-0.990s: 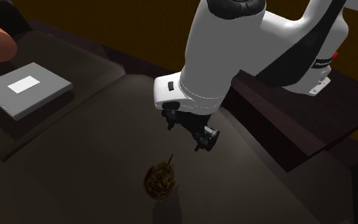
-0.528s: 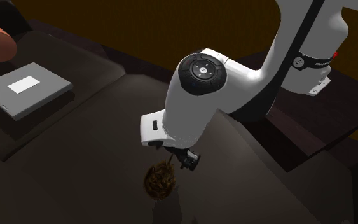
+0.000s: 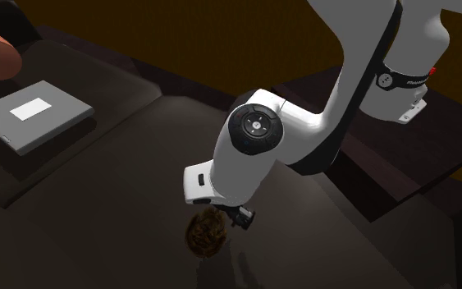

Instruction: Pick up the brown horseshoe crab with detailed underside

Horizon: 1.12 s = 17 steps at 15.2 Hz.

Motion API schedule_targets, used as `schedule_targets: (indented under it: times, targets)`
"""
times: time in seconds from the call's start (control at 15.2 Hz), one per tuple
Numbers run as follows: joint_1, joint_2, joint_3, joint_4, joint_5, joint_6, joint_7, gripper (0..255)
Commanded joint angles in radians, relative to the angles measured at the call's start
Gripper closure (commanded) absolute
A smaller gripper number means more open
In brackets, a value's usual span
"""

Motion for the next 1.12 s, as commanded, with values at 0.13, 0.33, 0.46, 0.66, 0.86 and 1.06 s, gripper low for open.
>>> schedule_targets:
  times: [0.13, 0.33, 0.46, 0.66, 0.86, 1.06]
  targets:
    - [0.001, 0.014, -0.002, 0.011, -0.001, 0.004, 0.001, 255]
    - [0.001, 0.014, -0.002, 0.011, -0.001, 0.004, 0.001, 255]
    - [0.001, 0.014, -0.002, 0.011, -0.001, 0.004, 0.001, 255]
    - [0.001, 0.011, -0.002, 0.008, -0.001, 0.004, 0.001, 255]
    - [-0.008, -0.028, 0.009, -0.012, 0.007, -0.017, -0.011, 255]
    - [-0.017, -0.068, 0.021, -0.03, 0.016, -0.038, -0.025, 255]
